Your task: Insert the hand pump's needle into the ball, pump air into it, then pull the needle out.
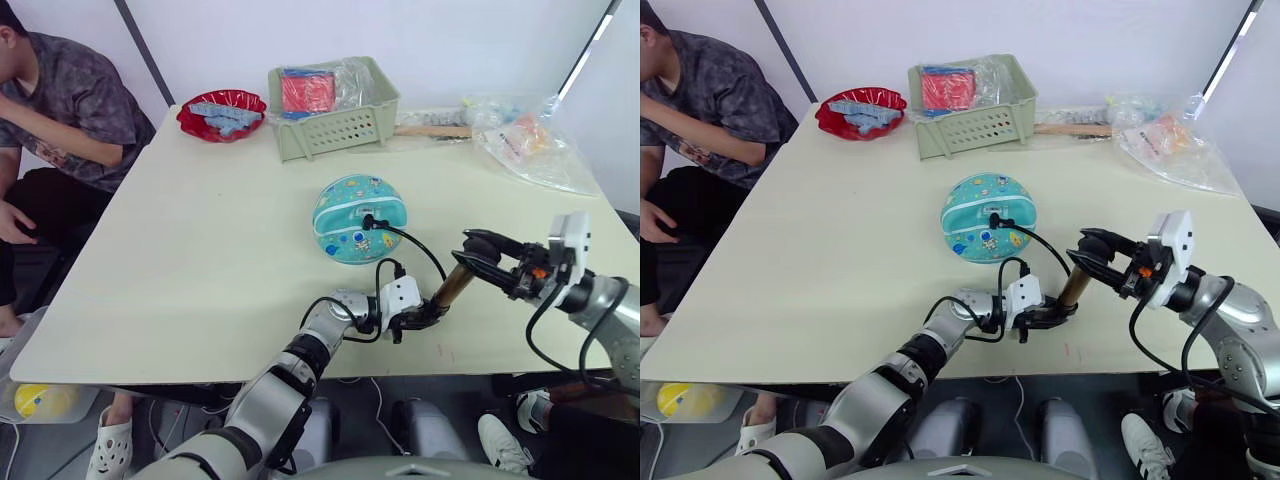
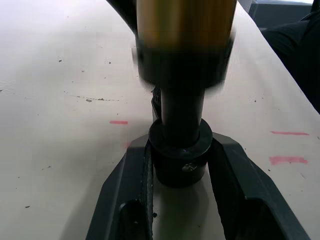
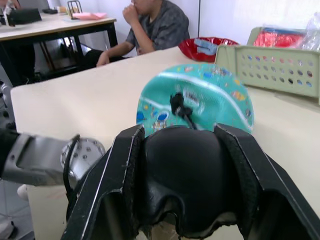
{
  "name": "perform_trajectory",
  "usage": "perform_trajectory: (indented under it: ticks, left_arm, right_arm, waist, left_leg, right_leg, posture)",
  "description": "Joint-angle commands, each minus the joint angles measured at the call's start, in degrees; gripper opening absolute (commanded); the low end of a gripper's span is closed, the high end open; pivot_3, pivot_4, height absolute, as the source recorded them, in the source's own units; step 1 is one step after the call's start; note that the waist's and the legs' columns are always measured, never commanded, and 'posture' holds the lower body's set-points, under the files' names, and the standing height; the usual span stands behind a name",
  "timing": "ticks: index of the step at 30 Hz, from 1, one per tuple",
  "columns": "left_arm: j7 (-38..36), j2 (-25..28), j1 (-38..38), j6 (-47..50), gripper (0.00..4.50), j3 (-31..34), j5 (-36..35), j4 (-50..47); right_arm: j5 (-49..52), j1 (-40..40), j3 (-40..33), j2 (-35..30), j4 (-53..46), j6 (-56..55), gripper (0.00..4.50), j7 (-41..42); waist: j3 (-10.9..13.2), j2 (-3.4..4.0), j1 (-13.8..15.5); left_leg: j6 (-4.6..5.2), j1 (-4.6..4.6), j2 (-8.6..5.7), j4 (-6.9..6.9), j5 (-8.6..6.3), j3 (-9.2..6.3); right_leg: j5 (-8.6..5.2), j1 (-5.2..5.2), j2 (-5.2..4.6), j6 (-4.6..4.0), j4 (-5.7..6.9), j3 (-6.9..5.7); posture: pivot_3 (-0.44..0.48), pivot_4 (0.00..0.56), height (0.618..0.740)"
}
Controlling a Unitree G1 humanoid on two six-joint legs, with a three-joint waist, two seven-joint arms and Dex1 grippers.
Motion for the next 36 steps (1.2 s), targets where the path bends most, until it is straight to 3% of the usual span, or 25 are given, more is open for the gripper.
perform_trajectory:
  ticks: [1,8,16,27,36]
  left_arm:
    - [-1.32,1.15,2.01,1.47,1.09,-1.25,1.92,1.67]
    - [-1.42,1.03,2.39,1.67,1.09,-1.29,1.83,1.16]
    - [-1.56,1.11,2.52,1.57,1.09,-1.28,1.79,1.18]
    - [-1.68,0.79,2.47,1.07,1.09,-1.57,2.05,1.54]
    - [-1.81,0.65,2.47,0.71,1.09,-1.6,2.1,1.77]
  right_arm:
    - [-6.28,2.87,3.0,1.33,3.94,-1.3,1.72,-0.78]
    - [-5.86,1.88,1.9,1.78,2.54,-1.58,1.72,-0.7]
    - [6.78,-5.03,-6.68,-2.75,-3.8,7.4,1.72,-0.89]
    - [27.58,-20.28,-21.58,-17.06,-0.42,24.43,1.72,-3.48]
    - [28.63,-24.04,-24.0,-21.83,2.4,28.14,1.72,-3.57]
  waist:
    - [0.0,0.0,0.02]
    - [-0.02,0.05,0.01]
    - [0.24,0.36,0.07]
    - [0.45,0.64,0.16]
    - [0.46,0.68,0.22]
  left_leg:
    - [0.0,-0.01,0.0,0.0,0.0,-0.01]
    - [0.0,-0.01,-0.01,-0.03,0.0,-0.02]
    - [0.0,-0.1,-0.04,-0.03,0.0,-0.02]
    - [0.01,-0.63,-0.11,0.03,0.0,0.0]
    - [0.07,-1.02,-0.16,0.06,-0.03,0.07]
  right_leg:
    - [0.01,0.0,0.01,-0.01,0.0,-0.01]
    - [0.03,-0.01,-0.01,-0.08,-0.01,0.0]
    - [0.08,-0.05,-0.05,-0.15,-0.03,-0.01]
    - [0.14,-0.52,-0.12,-0.21,-0.03,-0.01]
    - [0.17,-0.87,-0.25,-0.24,-0.01,0.01]
  posture:
    - [0.0,0.15,0.738]
    - [0.0,0.15,0.738]
    - [0.0,0.15,0.738]
    - [0.0,0.15,0.738]
    - [0.0,0.15,0.738]
